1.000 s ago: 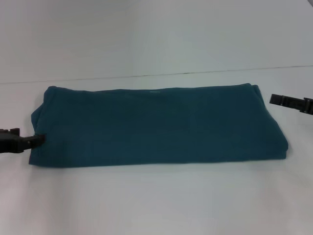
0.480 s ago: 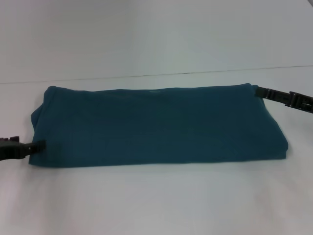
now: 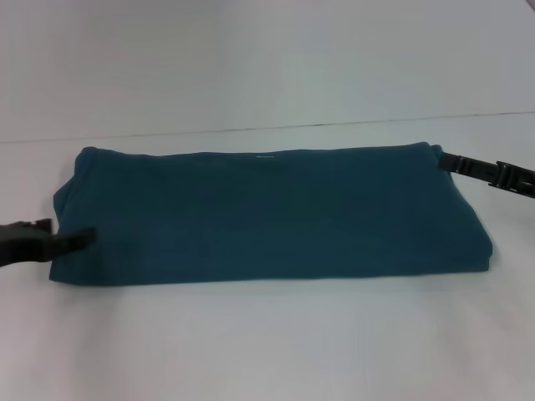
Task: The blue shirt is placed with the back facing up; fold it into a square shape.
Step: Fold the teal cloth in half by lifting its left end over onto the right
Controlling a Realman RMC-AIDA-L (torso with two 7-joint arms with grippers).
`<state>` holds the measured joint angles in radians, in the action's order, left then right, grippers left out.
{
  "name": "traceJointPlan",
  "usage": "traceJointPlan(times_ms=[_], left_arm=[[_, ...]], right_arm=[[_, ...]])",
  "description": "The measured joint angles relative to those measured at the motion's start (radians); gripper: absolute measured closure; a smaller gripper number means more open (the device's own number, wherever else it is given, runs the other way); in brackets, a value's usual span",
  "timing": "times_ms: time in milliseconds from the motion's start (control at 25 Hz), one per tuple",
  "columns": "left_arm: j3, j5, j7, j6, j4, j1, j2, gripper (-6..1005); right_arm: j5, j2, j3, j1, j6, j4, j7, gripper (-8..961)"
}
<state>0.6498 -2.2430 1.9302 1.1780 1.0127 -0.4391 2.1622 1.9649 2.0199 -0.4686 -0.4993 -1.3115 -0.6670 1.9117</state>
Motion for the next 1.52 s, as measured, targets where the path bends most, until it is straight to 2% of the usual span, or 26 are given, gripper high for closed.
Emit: traceJointPlan(times_ms=[200, 520, 960, 1080, 1240, 1400, 1520], left_arm=[[0.004, 0.026, -0.025, 0.074, -0.018, -0.016, -0.001, 151], [0.005, 0.019, -0.071, -0.057, -0.143, -0.04, -0.002, 152], [0.007, 0.015, -0.095, -0.109, -0.186, -0.046, -0.005, 152], [0.007, 0.018, -0.096, -0.096, -0.171, -0.043, -0.005, 152], [-0.01, 0.024, -0.072, -0.001, -0.093, -0.027, -0.002, 152], [-0.051, 0.022, 0.0, 0.107, -0.006, -0.001, -0.005, 151], [-0.09, 0.003, 0.09, 0.161, 0.013, 0.006, -0.014, 151]], right_arm=[[0.0, -0.007, 0.001, 0.001, 0.002, 0.018, -0.01, 238], [0.0, -0.004, 0.001, -0.005, 0.009, 0.031, -0.026, 238], [0.0, 0.0, 0.001, -0.009, 0.009, 0.035, -0.036, 237], [0.0, 0.0, 0.0, -0.008, 0.009, 0.035, -0.037, 237], [0.0, 0.0, 0.0, -0.008, 0.009, 0.035, -0.038, 237], [0.0, 0.0, 0.001, -0.007, 0.009, 0.035, -0.039, 237], [0.0, 0.0, 0.002, -0.006, 0.009, 0.035, -0.039, 237]])
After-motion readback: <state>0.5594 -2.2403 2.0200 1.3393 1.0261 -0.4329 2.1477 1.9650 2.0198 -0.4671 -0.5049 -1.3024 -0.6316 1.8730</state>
